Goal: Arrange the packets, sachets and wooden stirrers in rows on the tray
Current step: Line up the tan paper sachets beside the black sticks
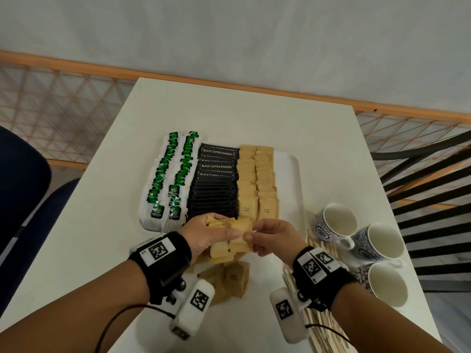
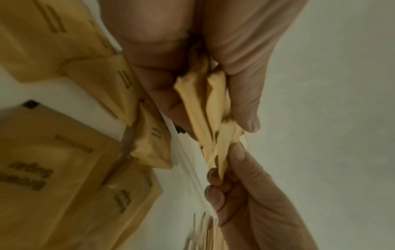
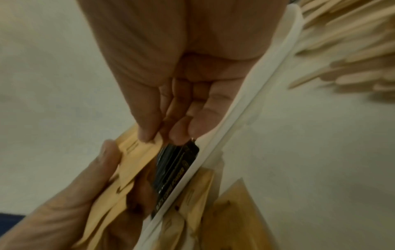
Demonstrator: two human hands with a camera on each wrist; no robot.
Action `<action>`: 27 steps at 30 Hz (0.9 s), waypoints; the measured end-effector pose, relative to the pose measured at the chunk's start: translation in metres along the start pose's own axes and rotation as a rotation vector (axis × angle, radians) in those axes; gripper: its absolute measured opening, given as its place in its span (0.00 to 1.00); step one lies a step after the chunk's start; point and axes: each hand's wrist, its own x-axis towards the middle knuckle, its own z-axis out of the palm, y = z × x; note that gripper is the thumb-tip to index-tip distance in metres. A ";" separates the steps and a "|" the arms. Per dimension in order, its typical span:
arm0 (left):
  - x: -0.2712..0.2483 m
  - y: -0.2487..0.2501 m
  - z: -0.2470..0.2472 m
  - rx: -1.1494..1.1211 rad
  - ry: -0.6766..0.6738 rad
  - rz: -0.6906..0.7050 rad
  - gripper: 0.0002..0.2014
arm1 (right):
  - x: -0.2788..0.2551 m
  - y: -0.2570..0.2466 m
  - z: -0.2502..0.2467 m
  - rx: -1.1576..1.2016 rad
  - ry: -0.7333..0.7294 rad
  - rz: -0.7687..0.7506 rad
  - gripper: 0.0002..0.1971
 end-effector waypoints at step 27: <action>0.009 0.005 -0.027 -0.123 0.038 -0.042 0.23 | 0.046 0.002 -0.006 -0.650 0.380 0.033 0.11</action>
